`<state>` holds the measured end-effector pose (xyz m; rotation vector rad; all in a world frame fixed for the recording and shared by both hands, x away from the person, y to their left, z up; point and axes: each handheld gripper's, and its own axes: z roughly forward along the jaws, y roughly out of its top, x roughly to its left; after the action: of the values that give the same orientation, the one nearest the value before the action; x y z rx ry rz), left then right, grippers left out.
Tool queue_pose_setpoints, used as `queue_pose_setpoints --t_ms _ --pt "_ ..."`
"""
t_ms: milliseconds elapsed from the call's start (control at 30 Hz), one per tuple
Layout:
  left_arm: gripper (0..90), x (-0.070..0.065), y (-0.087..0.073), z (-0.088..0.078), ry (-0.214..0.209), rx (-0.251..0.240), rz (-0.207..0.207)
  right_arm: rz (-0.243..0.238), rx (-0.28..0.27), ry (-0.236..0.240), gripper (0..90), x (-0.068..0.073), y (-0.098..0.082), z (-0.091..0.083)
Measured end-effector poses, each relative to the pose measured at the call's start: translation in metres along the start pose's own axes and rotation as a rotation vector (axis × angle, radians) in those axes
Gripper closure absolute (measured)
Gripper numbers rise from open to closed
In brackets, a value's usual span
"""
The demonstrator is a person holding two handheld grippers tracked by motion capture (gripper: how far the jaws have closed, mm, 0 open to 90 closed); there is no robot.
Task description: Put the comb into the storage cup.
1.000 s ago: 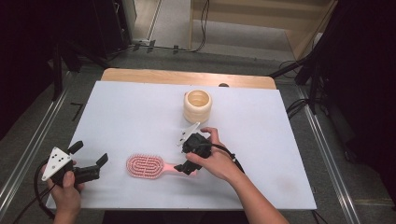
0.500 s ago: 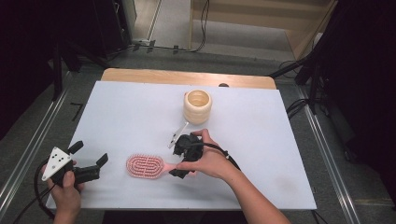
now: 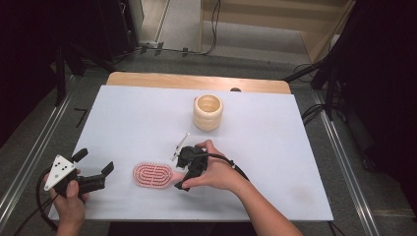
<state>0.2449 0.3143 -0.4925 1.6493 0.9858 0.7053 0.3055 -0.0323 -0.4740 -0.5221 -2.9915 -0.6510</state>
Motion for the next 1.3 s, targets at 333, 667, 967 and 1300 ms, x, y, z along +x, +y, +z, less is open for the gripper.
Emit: queue_pose_setpoints --t_ms 333,667,967,1300 --pt "0.0 0.000 0.000 0.000 -0.001 0.000 -0.001 -0.023 0.025 -0.022 23.5 0.005 0.005 0.008" --pt "0.0 0.000 0.000 0.000 -0.001 0.001 0.000 -0.059 0.064 -0.059 46.9 0.007 0.008 0.011" --pt "0.0 0.000 0.000 0.000 0.000 0.002 0.000 -0.131 0.088 -0.063 67.2 0.015 0.012 0.013" --pt "0.0 0.000 0.000 0.000 -0.001 0.003 0.000 -0.134 0.051 -0.042 68.1 0.015 0.007 0.011"
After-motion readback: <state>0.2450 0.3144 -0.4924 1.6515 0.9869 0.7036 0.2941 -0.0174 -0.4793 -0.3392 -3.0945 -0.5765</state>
